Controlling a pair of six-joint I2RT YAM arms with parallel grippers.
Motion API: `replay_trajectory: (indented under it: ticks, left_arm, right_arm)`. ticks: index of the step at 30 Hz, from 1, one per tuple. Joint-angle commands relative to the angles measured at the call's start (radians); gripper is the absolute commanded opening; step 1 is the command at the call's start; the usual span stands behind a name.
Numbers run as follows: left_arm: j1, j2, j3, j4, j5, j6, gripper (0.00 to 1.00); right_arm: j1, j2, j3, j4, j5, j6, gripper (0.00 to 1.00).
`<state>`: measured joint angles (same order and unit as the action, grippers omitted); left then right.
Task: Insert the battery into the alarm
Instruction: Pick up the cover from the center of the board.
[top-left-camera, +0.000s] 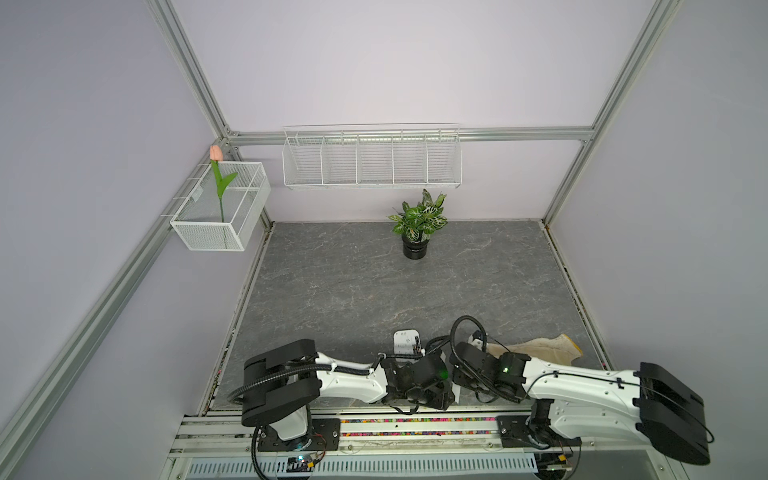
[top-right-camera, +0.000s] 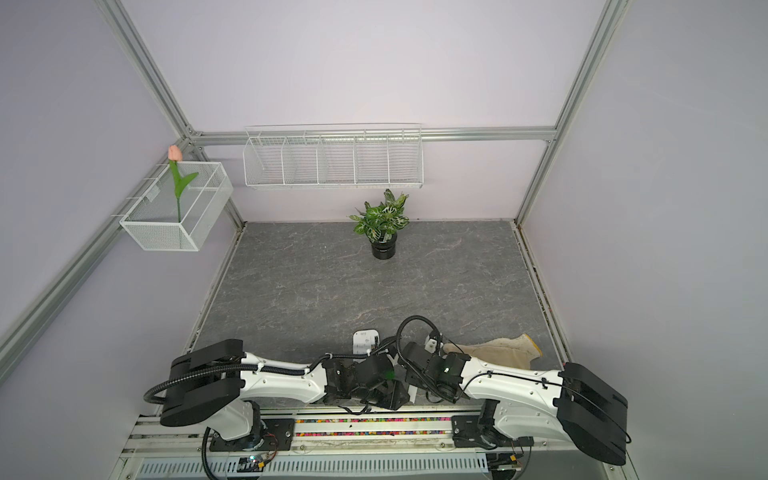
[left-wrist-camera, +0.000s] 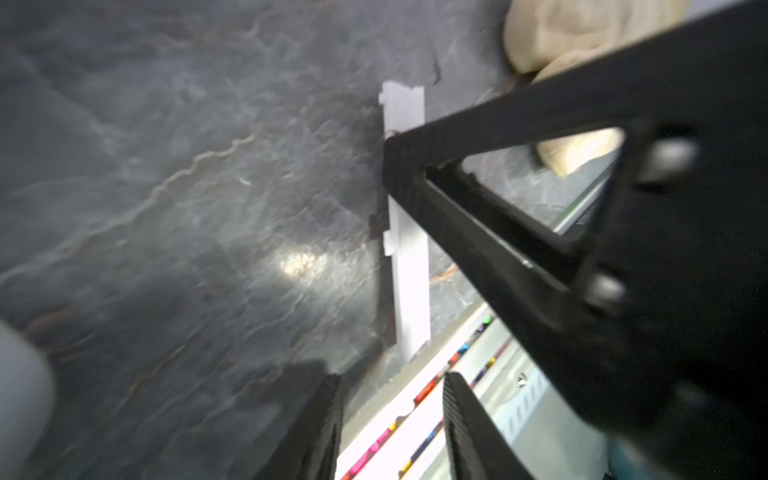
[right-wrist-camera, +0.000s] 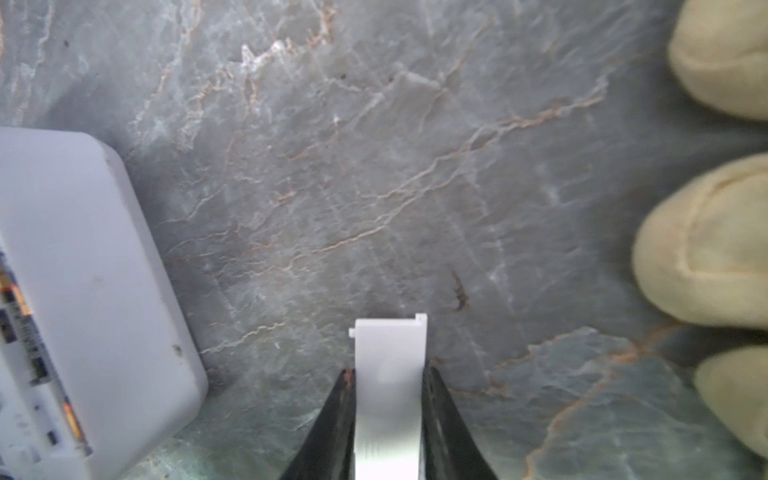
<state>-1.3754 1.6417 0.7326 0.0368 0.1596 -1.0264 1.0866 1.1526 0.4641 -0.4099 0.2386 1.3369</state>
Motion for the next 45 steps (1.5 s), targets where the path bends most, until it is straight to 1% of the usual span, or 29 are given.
replay_trajectory:
  ticks: [1, 4, 8, 16, 22, 36, 39, 41, 43, 45]
  left_arm:
    - [-0.001, 0.032, 0.03, 0.008, 0.029, 0.033, 0.42]
    - [0.012, 0.05, 0.025, 0.027, 0.047, 0.022, 0.39]
    - [0.028, 0.067, 0.022, 0.047, 0.067, 0.017, 0.33]
    - [0.062, 0.07, -0.05, 0.152, 0.089, -0.035, 0.28]
    - [0.067, 0.086, -0.049, 0.171, 0.107, -0.033, 0.22]
    - [0.077, 0.102, -0.053, 0.188, 0.123, -0.044, 0.11]
    - [0.076, 0.099, -0.055, 0.185, 0.12, -0.047, 0.09]
    - [0.076, 0.095, -0.051, 0.167, 0.111, -0.048, 0.08]
    - [0.075, 0.09, -0.046, 0.149, 0.101, -0.043, 0.08]
    - [0.075, 0.082, -0.048, 0.14, 0.098, -0.043, 0.08]
  right_arm:
    - [-0.007, 0.029, -0.056, -0.037, -0.042, 0.036, 0.28]
    - [-0.007, 0.02, -0.071, -0.018, -0.048, 0.044, 0.28]
    - [-0.006, 0.013, -0.083, -0.009, -0.053, 0.053, 0.28]
    - [-0.007, -0.001, -0.095, 0.007, -0.056, 0.06, 0.28]
    - [-0.008, -0.011, -0.104, 0.01, -0.055, 0.067, 0.28]
    - [-0.008, -0.034, -0.119, 0.016, -0.052, 0.074, 0.29]
    - [-0.008, -0.055, -0.123, 0.026, -0.051, 0.065, 0.32]
    - [-0.008, -0.08, -0.114, 0.024, -0.038, 0.033, 0.35]
    - [-0.009, -0.112, -0.091, -0.028, -0.006, 0.016, 0.4]
    - [-0.017, -0.16, -0.059, -0.09, 0.027, -0.022, 0.48]
